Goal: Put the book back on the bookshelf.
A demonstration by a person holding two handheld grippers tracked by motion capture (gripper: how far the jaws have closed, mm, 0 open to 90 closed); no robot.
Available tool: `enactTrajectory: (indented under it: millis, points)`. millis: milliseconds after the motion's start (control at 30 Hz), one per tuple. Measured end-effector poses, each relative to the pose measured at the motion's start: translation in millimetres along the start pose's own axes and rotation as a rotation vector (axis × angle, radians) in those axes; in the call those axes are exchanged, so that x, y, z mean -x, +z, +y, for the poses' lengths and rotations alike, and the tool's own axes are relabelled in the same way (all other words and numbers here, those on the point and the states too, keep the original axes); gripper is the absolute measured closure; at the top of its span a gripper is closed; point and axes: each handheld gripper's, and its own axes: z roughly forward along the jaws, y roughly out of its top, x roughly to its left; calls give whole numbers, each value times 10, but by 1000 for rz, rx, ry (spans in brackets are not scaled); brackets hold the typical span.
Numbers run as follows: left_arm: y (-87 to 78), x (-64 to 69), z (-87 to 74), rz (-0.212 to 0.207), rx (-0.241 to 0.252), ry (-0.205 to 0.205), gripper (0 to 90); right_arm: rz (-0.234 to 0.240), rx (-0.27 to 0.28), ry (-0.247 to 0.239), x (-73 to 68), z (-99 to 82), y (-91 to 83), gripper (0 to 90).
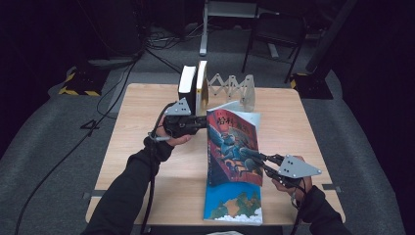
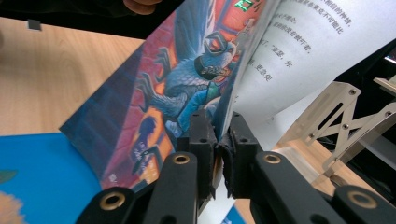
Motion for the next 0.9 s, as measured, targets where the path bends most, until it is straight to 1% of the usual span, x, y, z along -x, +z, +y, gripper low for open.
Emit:
enactTrajectory:
  millis: [33, 100, 167, 200, 233, 267, 300, 367, 433, 467, 533, 567, 600, 633, 667, 700, 733, 767, 800, 833, 867, 900]
  points:
    - [-17, 3, -19, -7, 9, -4, 766, -6, 4, -7, -40, -11, -31, 840]
    - [-47, 0, -61, -8, 24, -26, 754, -1, 14, -1, -76, -15, -80, 847]
    - [-62, -7, -118, -22, 42, -52, 734, -4, 18, -7, -130, -22, -111, 855]
    - [-64, -8, -138, -26, 41, -57, 727, -10, 20, -12, -153, -26, -121, 857]
    - [-62, -12, -170, -21, 36, -63, 711, -8, 19, -14, -165, -30, -126, 859]
    - [-57, -19, -203, -26, 35, -79, 681, -2, 18, -8, -177, -37, -132, 860]
    - [-57, -26, -229, -25, 29, -86, 658, -4, 17, -9, -185, -46, -132, 861]
    - [-59, -55, -316, -13, 13, -114, 589, -6, 11, -6, -210, -72, -118, 863]
    - [-71, -78, -413, 0, -10, -139, 565, 7, 4, 19, -210, -95, -98, 863]
    - [-78, -92, -479, 1, -28, -151, 565, 13, 2, 25, -202, -101, -88, 863]
    - [-75, -119, -599, -1, -68, -183, 554, 28, -9, 55, -183, -119, -57, 863]
    - [-68, -131, -671, -30, -78, -214, 548, 34, -12, 68, -180, -123, -40, 863]
    - [-68, -131, -671, -30, -78, -214, 507, 34, -12, 68, -180, -123, -40, 863]
    - [-56, -122, -717, -42, -98, -231, 507, 38, -15, 77, -180, -125, -22, 863]
    - [-38, -95, -763, -45, -130, -223, 498, 46, -18, 86, -177, -128, -5, 862]
    - [-23, -73, -800, -53, -154, -230, 483, 54, -31, 94, -177, -133, 22, 862]
    - [-8, -48, -837, -65, -174, -239, 455, 56, -43, 94, -179, -144, 50, 861]
    - [1, -19, -872, -76, -187, -246, 425, 62, -56, 93, -182, -157, 79, 861]
    - [13, 8, -906, -96, -192, -260, 398, 69, -66, 99, -187, -167, 107, 861]
    - [33, 40, -932, -113, -205, -278, 365, 72, -72, 94, -195, -175, 134, 860]
    - [54, 77, -951, -126, -218, -287, 311, 75, -80, 87, -204, -175, 154, 861]
    - [83, 118, -970, -136, -222, -301, 283, 81, -83, 83, -202, -172, 167, 860]
